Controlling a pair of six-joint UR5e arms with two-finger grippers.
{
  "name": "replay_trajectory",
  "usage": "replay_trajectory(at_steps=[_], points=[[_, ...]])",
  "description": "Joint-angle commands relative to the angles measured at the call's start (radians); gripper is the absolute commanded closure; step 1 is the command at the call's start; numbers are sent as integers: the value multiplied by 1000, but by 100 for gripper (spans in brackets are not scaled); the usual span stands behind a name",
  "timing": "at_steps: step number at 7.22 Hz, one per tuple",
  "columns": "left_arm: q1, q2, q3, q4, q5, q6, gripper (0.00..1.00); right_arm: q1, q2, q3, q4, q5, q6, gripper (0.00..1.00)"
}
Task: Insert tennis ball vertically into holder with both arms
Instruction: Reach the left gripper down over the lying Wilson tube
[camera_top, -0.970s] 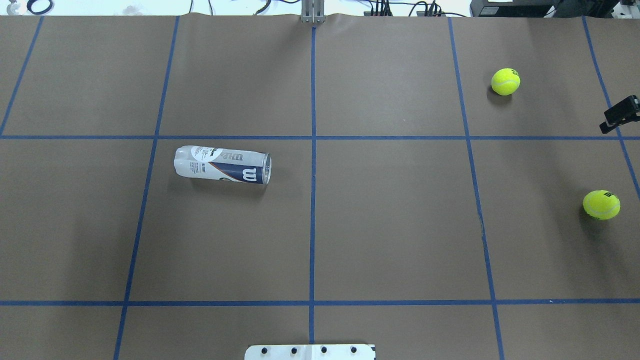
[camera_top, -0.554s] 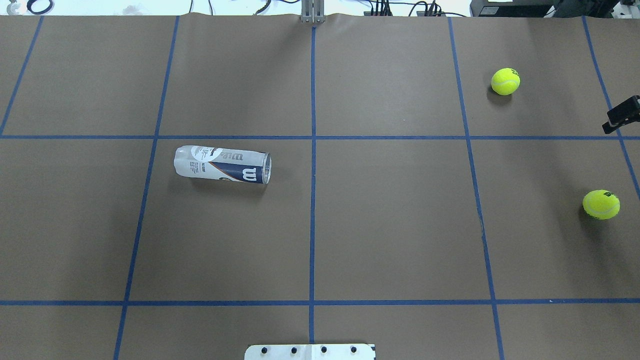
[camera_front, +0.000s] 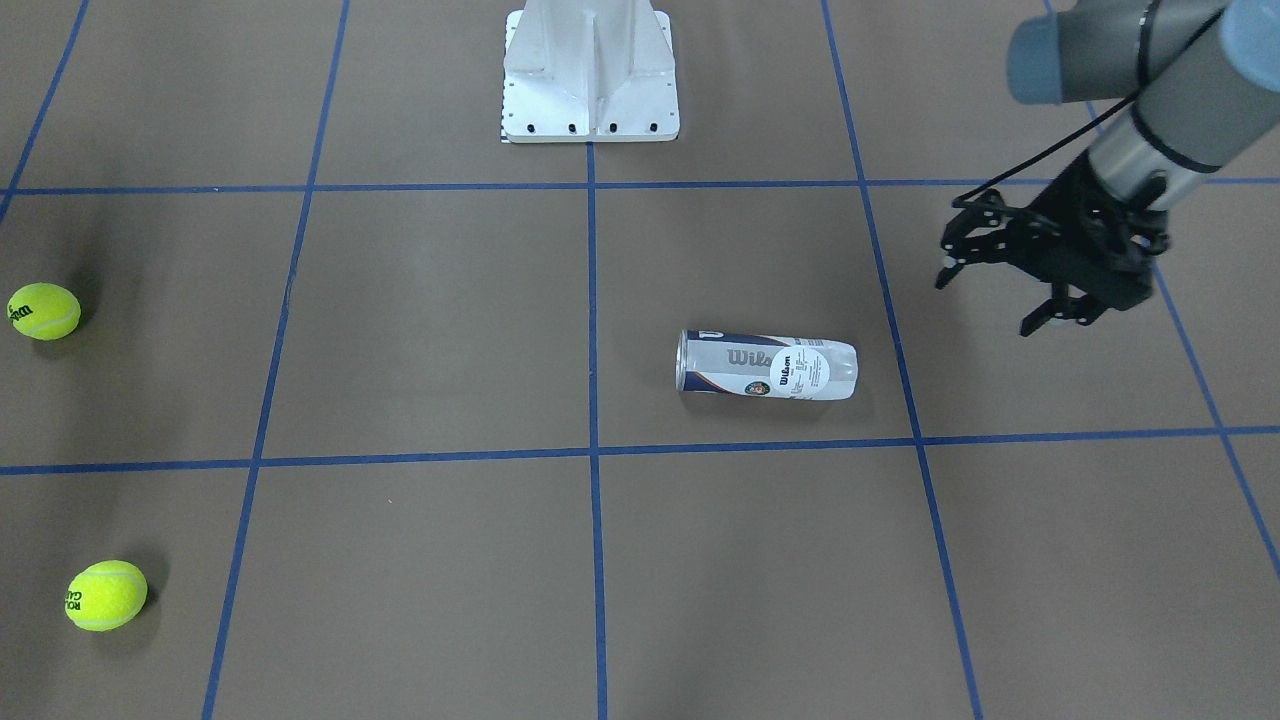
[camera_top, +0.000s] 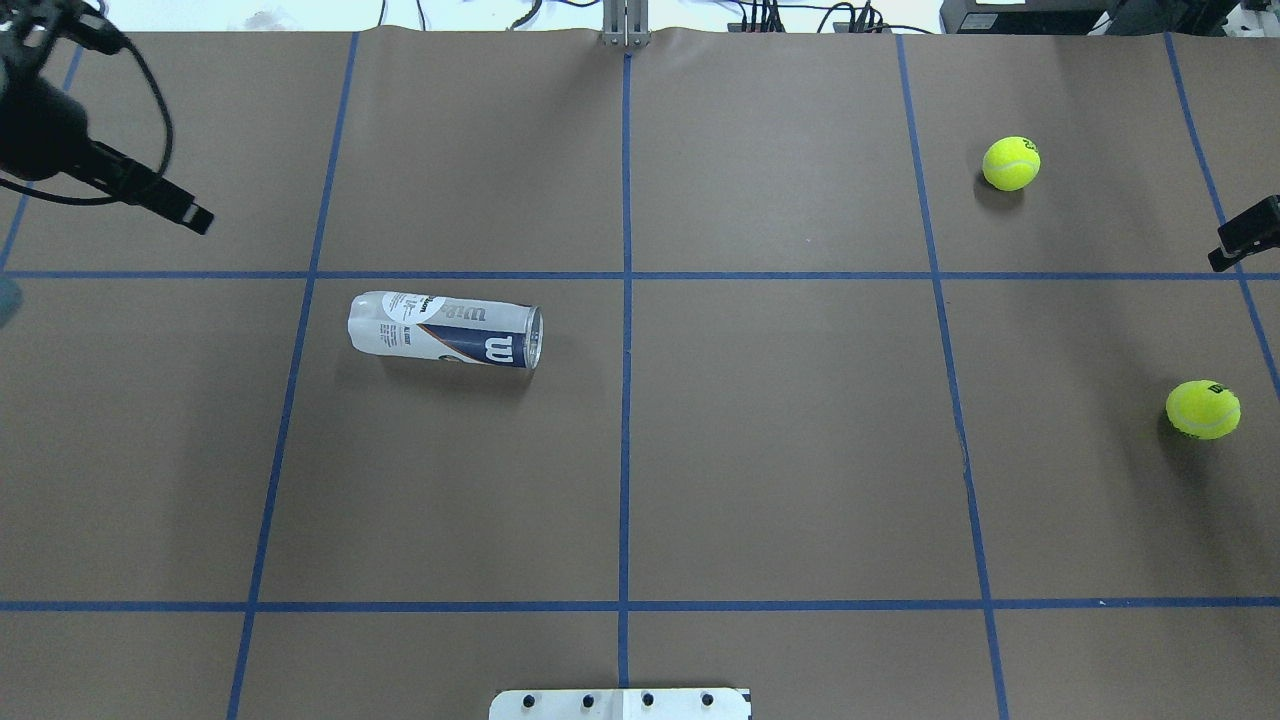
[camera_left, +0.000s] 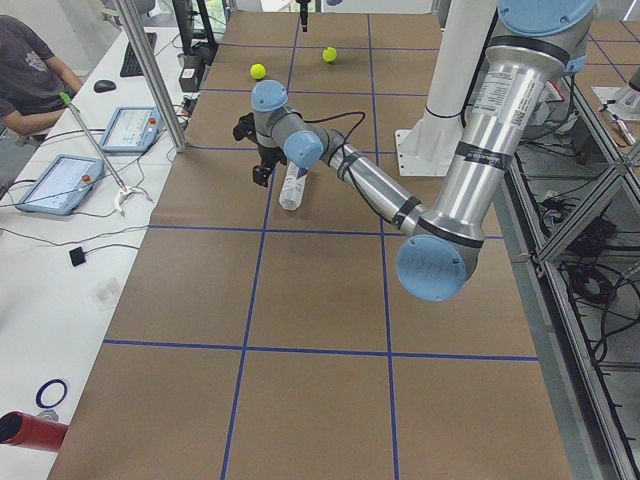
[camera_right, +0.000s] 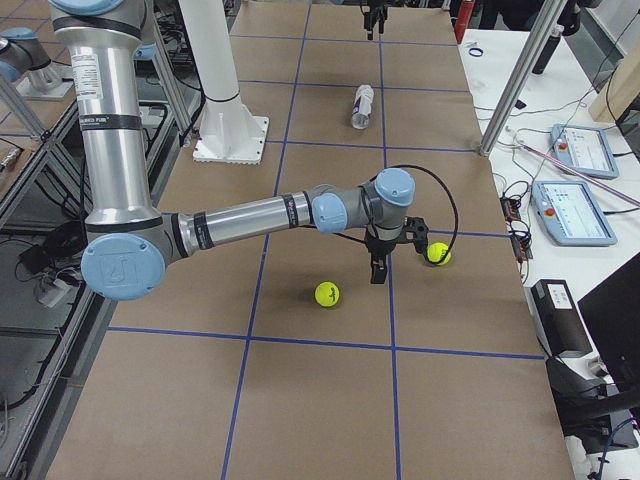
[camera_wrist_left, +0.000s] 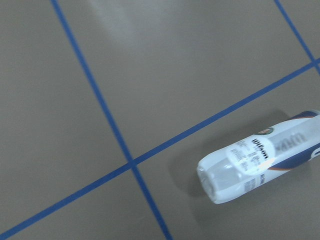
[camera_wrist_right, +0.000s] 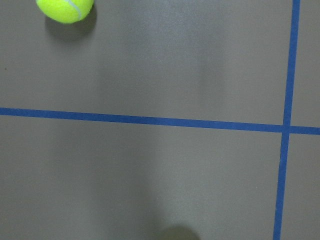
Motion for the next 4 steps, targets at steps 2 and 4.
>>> replay_trajectory(at_steps=[2, 4], points=[[211, -144, 50, 3, 245, 13, 0, 0, -4, 8, 0, 0, 0, 1], [298, -221, 122, -2, 394, 112, 0, 0, -2, 8, 0, 0, 0, 1]])
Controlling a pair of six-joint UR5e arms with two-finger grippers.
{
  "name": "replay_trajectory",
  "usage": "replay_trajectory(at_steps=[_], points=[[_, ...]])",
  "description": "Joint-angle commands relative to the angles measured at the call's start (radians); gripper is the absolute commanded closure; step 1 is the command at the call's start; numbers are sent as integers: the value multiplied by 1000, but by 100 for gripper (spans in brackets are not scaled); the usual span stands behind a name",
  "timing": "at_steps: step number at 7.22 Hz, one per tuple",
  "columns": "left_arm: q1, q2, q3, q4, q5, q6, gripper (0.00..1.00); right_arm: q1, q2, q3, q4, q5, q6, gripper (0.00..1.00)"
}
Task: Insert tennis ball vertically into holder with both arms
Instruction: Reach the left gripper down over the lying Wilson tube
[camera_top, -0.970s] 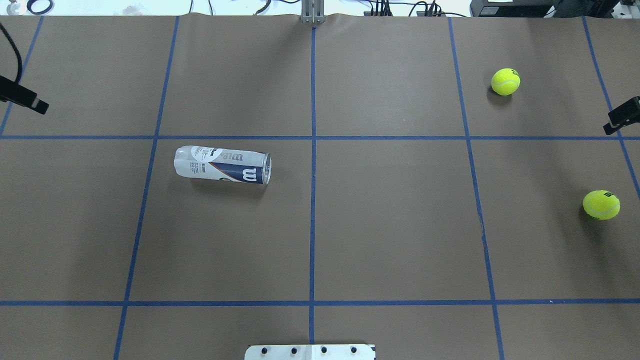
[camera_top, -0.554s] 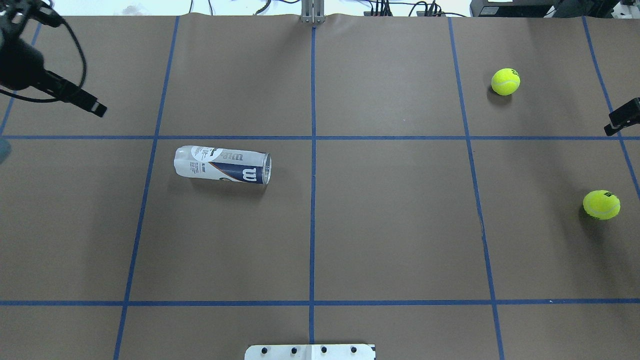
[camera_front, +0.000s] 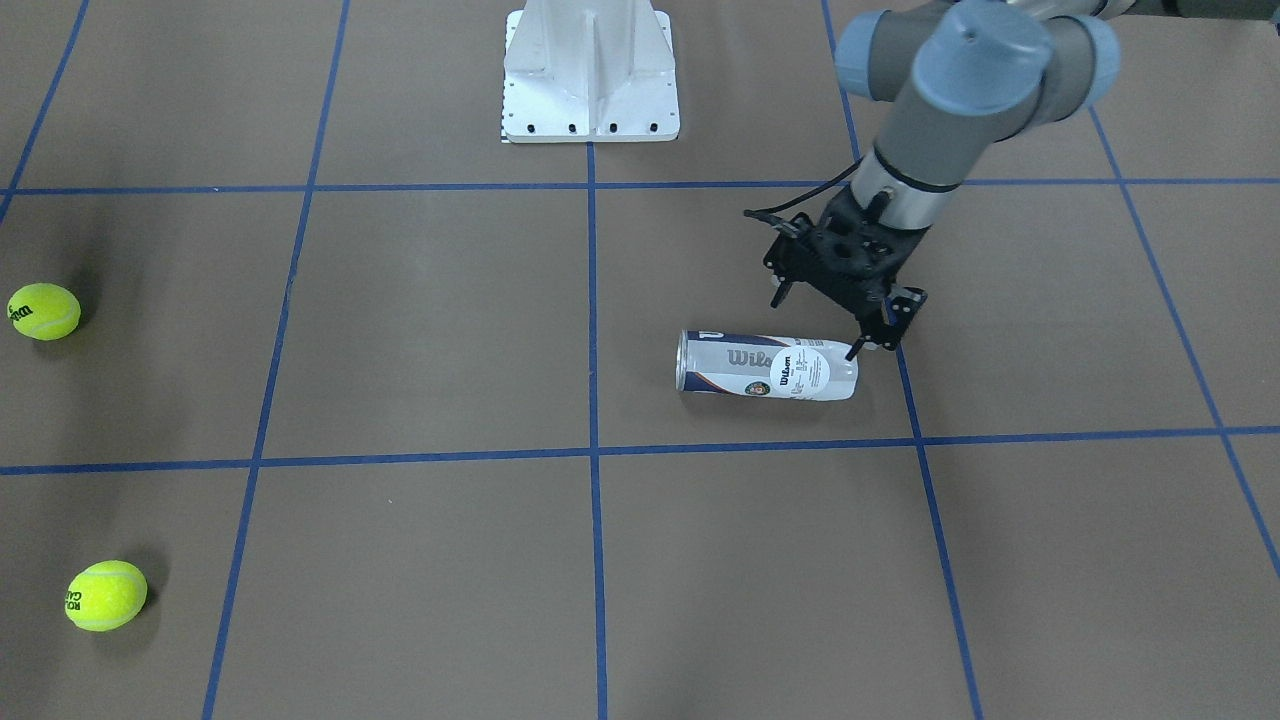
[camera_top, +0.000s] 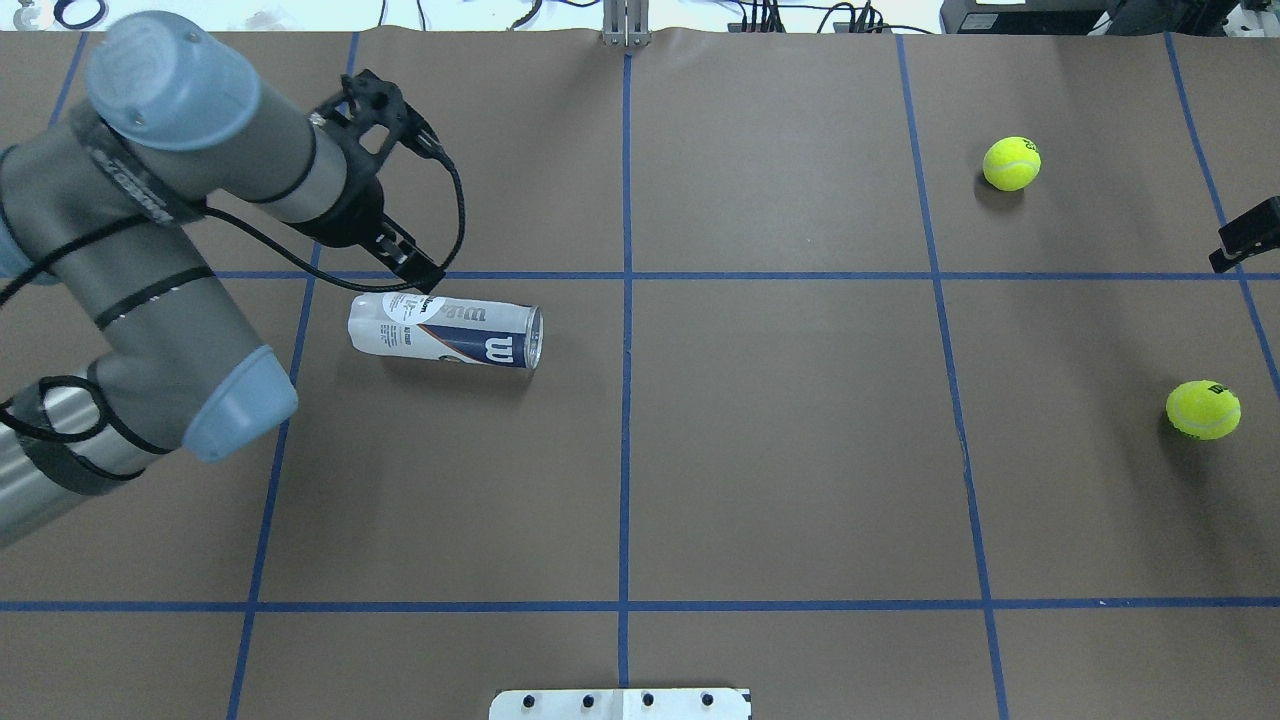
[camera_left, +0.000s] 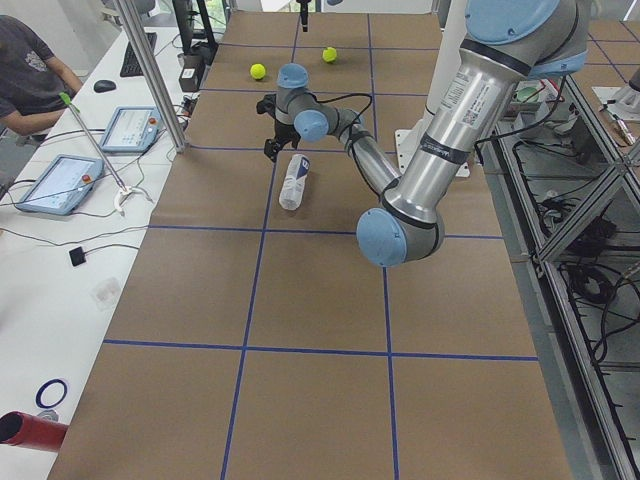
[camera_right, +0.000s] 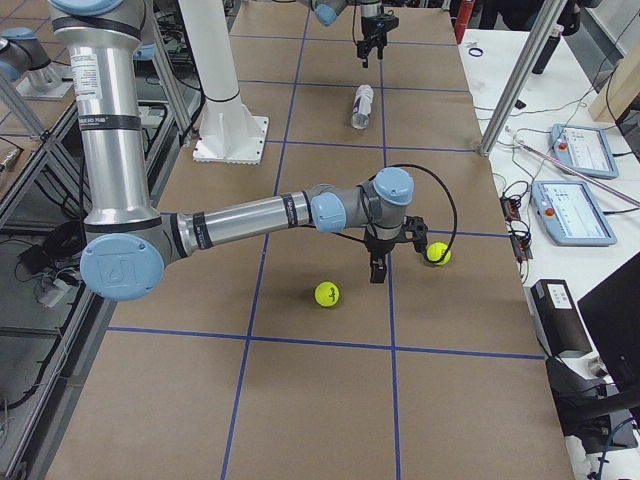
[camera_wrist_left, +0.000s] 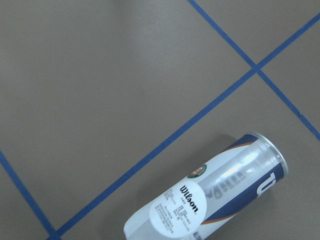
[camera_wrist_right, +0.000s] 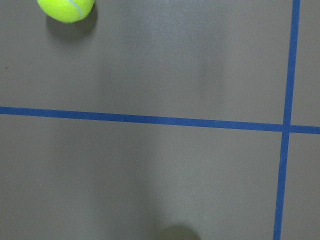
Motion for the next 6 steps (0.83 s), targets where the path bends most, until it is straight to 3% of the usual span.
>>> replay_trajectory(at_steps=[1, 3, 4, 6], points=[[51, -45, 35, -11, 75, 85, 1, 0, 1, 1, 0, 0, 0, 1], [66, -45, 34, -10, 66, 223, 3, 0, 2, 5, 0, 0, 2, 1], [67, -44, 44, -7, 37, 407, 3, 0, 2, 5, 0, 0, 2, 1], [72, -48, 60, -13, -2, 486, 3, 0, 1, 4, 0, 0, 2, 1]])
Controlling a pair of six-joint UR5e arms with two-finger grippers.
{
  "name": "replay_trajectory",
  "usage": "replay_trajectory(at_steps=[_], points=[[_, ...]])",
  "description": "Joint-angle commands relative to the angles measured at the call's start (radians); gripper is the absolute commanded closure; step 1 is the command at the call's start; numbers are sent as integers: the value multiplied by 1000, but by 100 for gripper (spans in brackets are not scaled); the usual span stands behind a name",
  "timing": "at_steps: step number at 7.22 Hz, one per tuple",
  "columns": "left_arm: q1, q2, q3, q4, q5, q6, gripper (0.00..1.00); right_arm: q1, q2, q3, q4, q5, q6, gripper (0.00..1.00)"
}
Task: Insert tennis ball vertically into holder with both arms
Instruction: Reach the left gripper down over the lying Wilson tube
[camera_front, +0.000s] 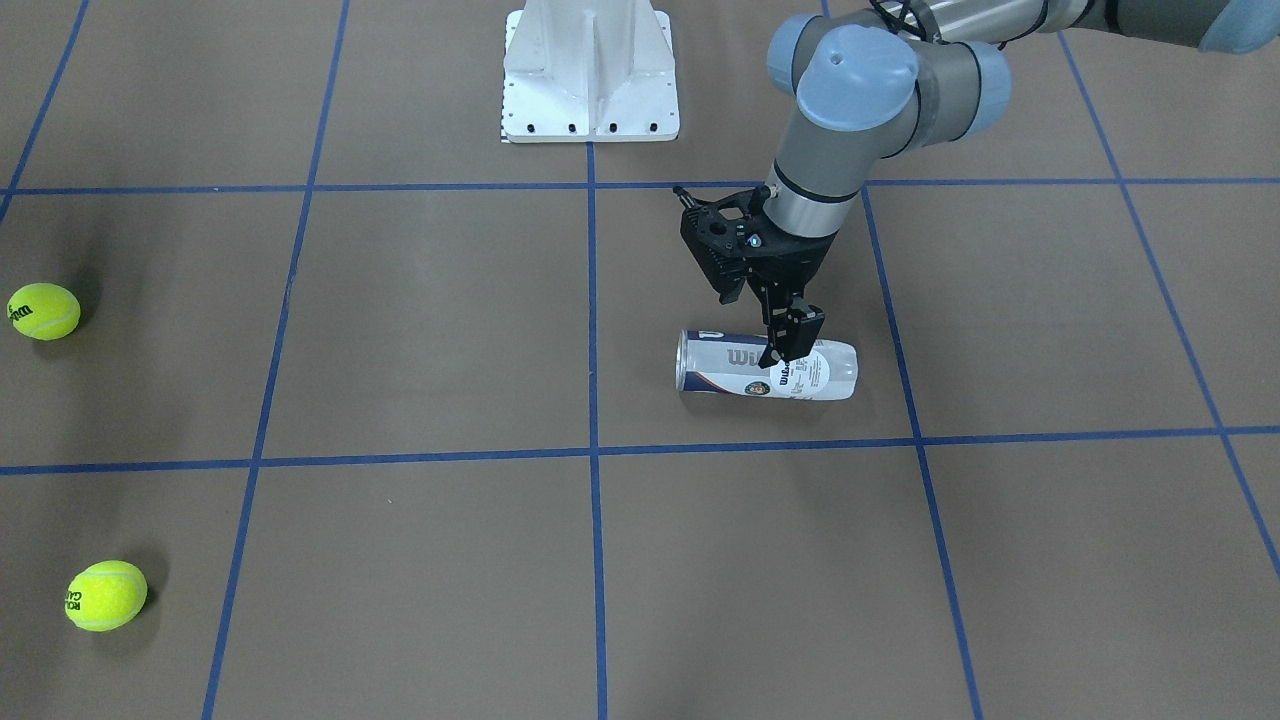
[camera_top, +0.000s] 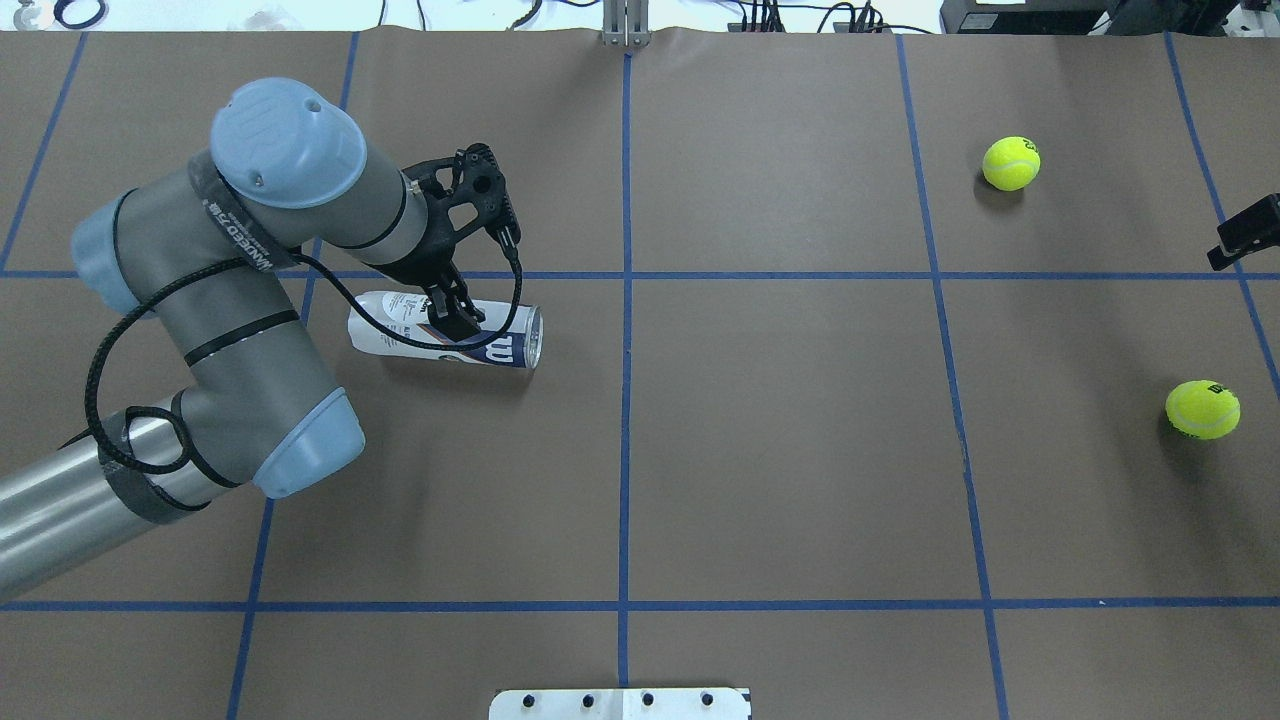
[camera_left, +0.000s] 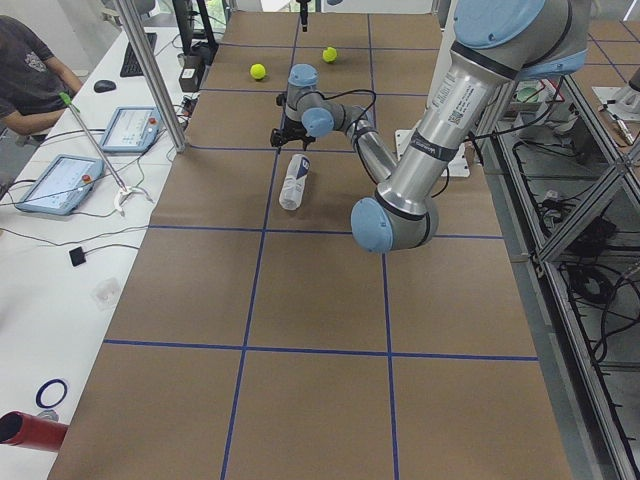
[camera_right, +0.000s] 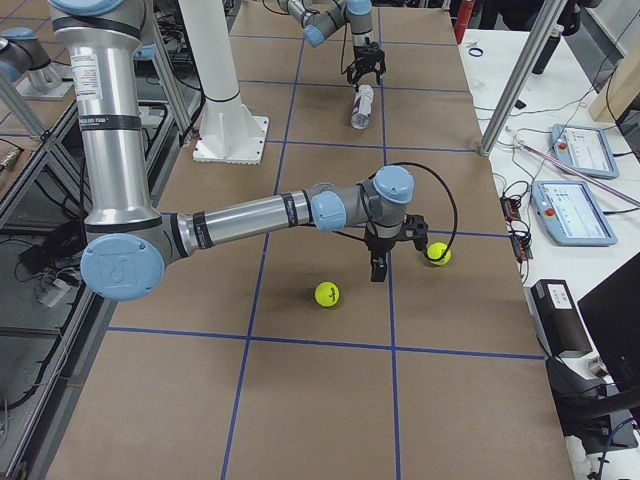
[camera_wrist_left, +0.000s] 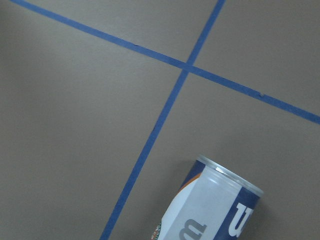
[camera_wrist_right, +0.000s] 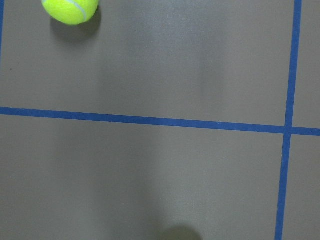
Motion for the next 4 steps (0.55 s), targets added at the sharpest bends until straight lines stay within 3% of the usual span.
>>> replay_trajectory(at_steps=[1, 3, 4], points=[[8, -9, 32, 1, -22, 117, 2, 0, -1, -3, -2, 0, 0, 1], [25, -126, 162, 4, -20, 142, 3, 0, -1, -10, -2, 0, 0, 1], [31, -133, 176, 5, -19, 142, 3, -2, -1, -10, -2, 0, 0, 1]])
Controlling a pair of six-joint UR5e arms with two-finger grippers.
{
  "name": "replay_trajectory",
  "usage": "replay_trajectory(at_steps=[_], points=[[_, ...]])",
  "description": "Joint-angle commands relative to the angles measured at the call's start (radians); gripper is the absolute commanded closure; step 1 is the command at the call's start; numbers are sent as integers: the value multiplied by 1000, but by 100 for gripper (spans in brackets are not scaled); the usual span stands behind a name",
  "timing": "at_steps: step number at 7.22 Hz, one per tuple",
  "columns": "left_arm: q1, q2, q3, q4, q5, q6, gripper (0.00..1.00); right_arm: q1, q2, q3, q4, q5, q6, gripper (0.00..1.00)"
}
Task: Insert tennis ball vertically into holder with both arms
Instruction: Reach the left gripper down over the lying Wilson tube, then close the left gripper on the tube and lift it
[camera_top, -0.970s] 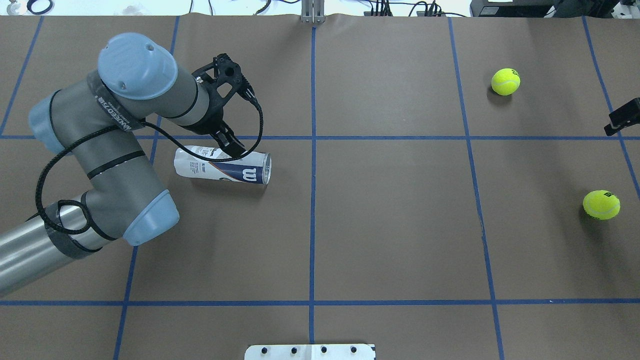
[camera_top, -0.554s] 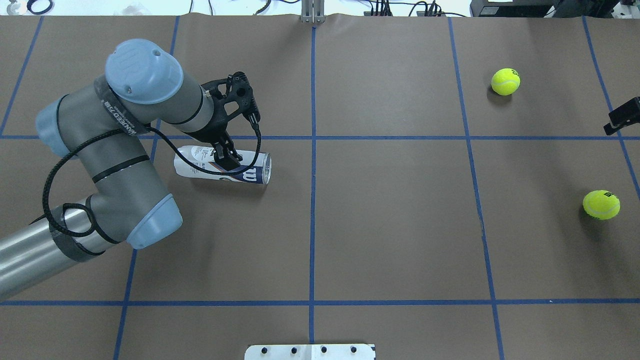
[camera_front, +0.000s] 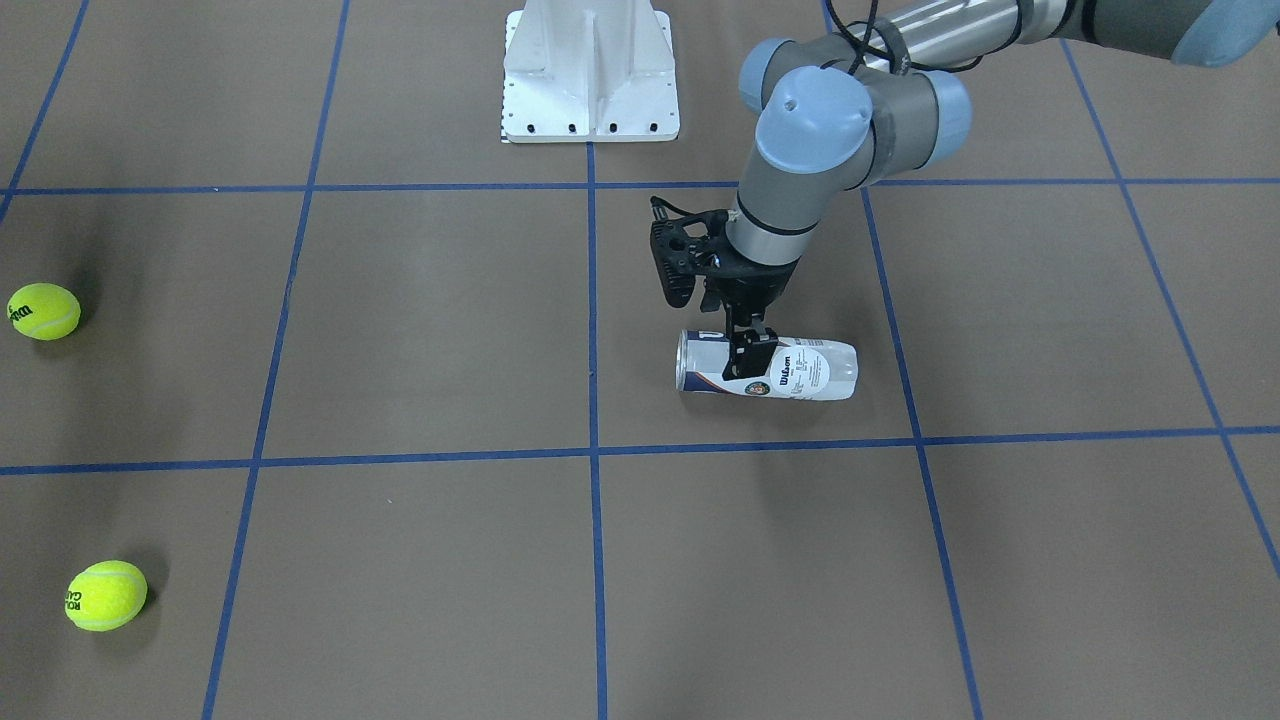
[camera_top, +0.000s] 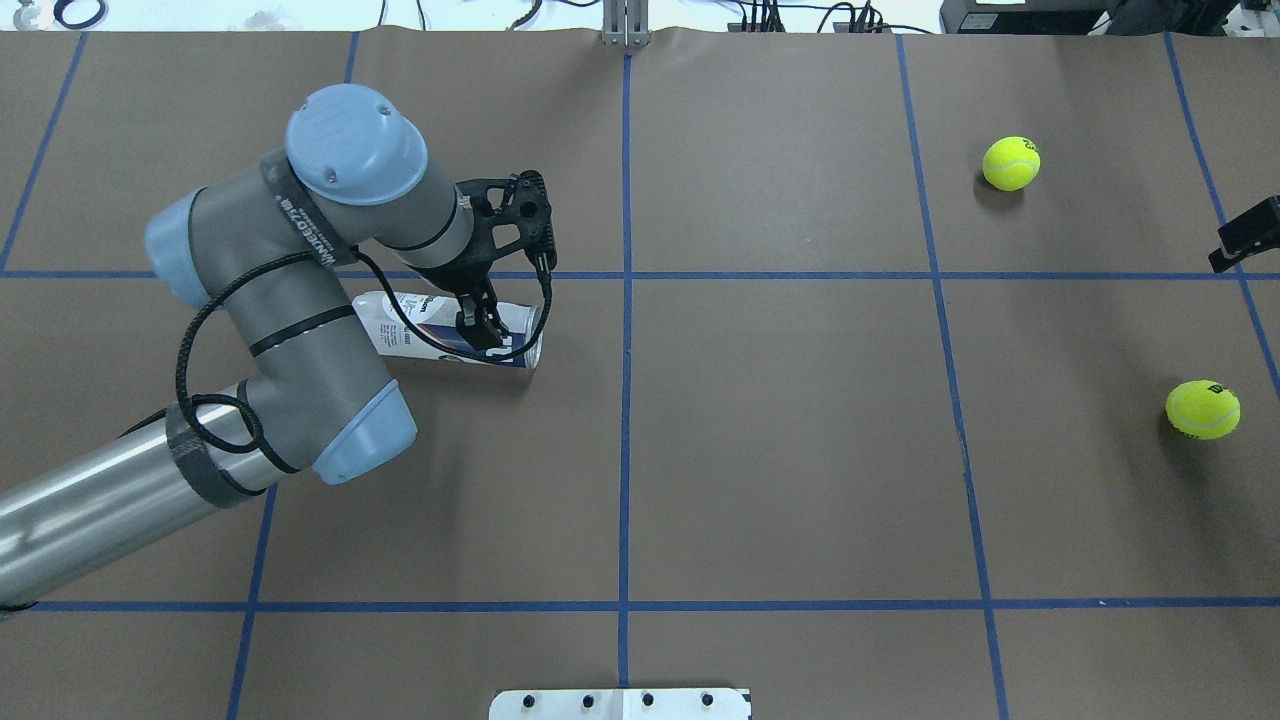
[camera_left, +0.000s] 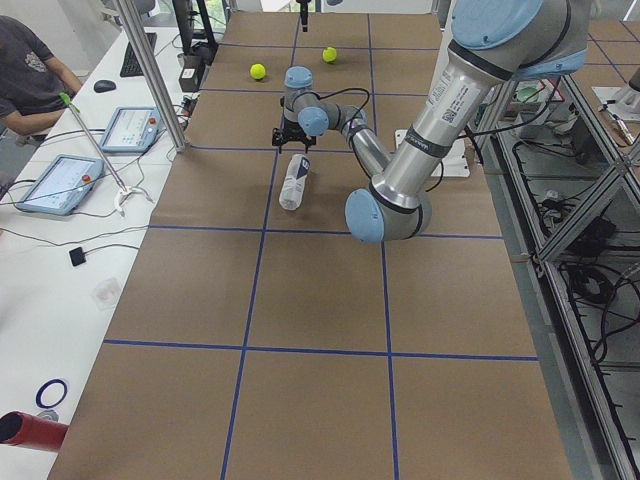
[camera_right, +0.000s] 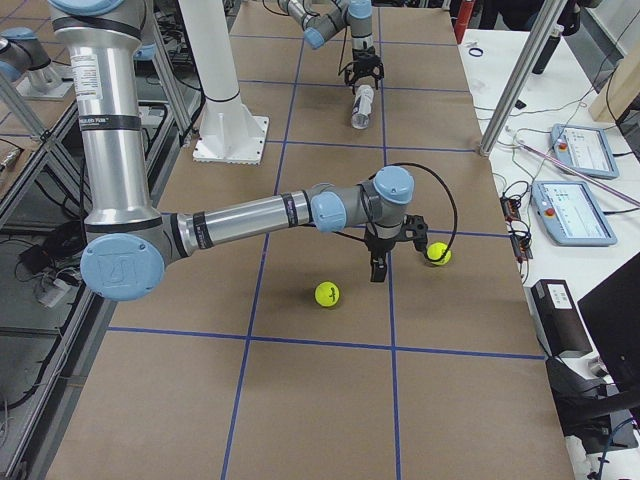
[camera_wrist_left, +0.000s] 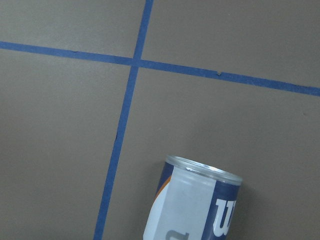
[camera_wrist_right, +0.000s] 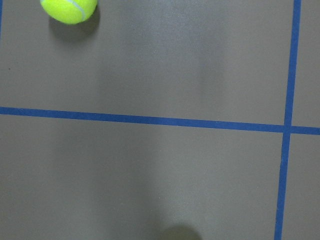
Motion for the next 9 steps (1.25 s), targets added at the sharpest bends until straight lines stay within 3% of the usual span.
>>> replay_trajectory(at_steps=[1, 6, 9], points=[[20, -38, 61, 6, 6, 6, 3, -1, 0, -7, 0, 2, 2, 1], [72, -38, 81, 7, 22, 52, 3, -1, 0, -16, 0, 46, 2, 1], [91, -41, 93, 1, 82, 120, 3, -1, 0, -16, 0, 46, 23, 1]])
